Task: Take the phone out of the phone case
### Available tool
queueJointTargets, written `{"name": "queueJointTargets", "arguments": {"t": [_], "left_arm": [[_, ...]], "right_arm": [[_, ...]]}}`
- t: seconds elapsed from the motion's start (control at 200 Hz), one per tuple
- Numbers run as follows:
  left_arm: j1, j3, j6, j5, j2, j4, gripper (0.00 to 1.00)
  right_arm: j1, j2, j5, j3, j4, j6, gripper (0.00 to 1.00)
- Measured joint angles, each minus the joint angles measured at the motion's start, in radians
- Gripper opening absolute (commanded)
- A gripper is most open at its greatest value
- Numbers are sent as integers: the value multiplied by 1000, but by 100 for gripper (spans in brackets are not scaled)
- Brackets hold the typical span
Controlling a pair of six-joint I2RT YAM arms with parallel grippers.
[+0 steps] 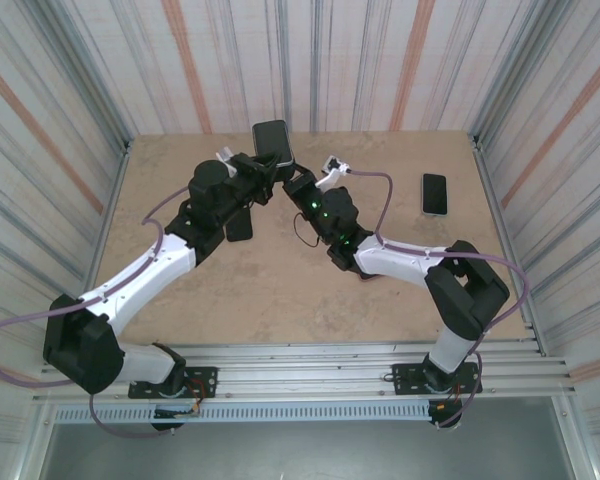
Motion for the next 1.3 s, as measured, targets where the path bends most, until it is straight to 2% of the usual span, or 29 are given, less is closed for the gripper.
{"name": "queueJointTargets", "arguments": {"t": [0.371, 0.752, 1.057, 1.303], "left_arm": [[-12, 28, 3, -23, 37, 7, 2], [-12, 33, -1, -16, 41, 10, 1], [51, 9, 7, 39, -12, 14, 1], [96, -105, 30, 90, -71, 59, 2]], "right_arm": [[18, -6, 92, 95, -236, -75, 0], [23, -6, 138, 106, -304, -98, 0], [1, -50, 159, 11, -342, -87, 0], [-13, -58, 159, -53, -359, -75, 0]]}}
